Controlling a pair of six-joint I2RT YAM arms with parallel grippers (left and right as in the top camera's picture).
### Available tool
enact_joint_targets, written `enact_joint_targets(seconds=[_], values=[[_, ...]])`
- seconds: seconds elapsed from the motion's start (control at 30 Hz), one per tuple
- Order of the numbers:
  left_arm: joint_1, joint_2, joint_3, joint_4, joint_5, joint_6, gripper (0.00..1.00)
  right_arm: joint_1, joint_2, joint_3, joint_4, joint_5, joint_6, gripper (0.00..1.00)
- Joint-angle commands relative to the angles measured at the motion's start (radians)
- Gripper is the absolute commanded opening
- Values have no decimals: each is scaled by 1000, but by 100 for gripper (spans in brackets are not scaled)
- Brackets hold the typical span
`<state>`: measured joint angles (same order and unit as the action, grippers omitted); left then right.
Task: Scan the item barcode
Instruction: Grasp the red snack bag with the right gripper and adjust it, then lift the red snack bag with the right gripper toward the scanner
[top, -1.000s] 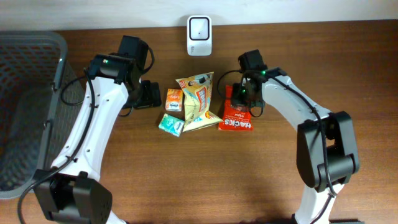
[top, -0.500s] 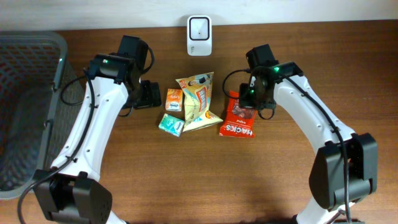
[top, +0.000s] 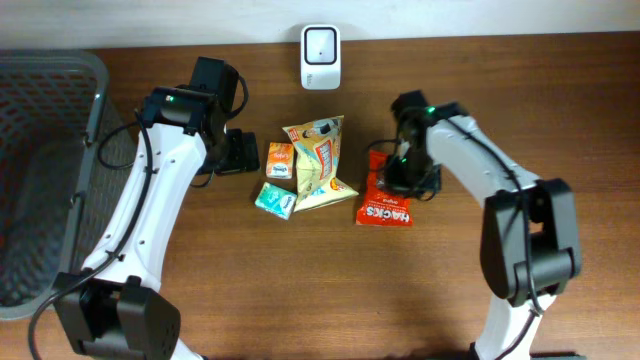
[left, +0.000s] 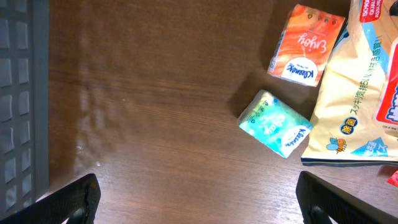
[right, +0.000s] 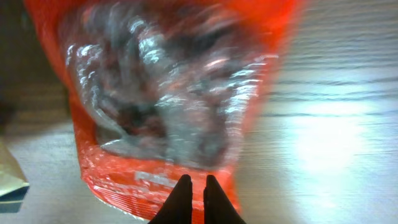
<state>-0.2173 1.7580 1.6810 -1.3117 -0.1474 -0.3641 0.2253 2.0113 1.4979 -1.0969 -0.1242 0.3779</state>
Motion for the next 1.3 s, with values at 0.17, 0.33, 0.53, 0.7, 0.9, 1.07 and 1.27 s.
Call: enact_joint_targets(seconds=[0.17,0.33,0.53,0.7,0.9,1.07,1.27], values=[[4,4,5,2,-10,-13,99,-63,-68,-39,-1,-84,-142,67],[4,4,5,2,-10,-13,99,-20,-56,-201,218,-109,-126,70],[4,4,5,2,-10,-13,99,-23,-56,-271,362,-112,-60,9],[4,4,5,2,-10,-13,99,-72,-76,-172,296,-397,-48,4],[4,4,5,2,-10,-13,99,-206,-81,-3,249,-1054,-21,4],[4,4,5,2,-10,-13,99,-251,-81,-2,238,-1429,341,4],[4,4,5,2,-10,-13,99,-232,-83,0,26,-1428,713,4]])
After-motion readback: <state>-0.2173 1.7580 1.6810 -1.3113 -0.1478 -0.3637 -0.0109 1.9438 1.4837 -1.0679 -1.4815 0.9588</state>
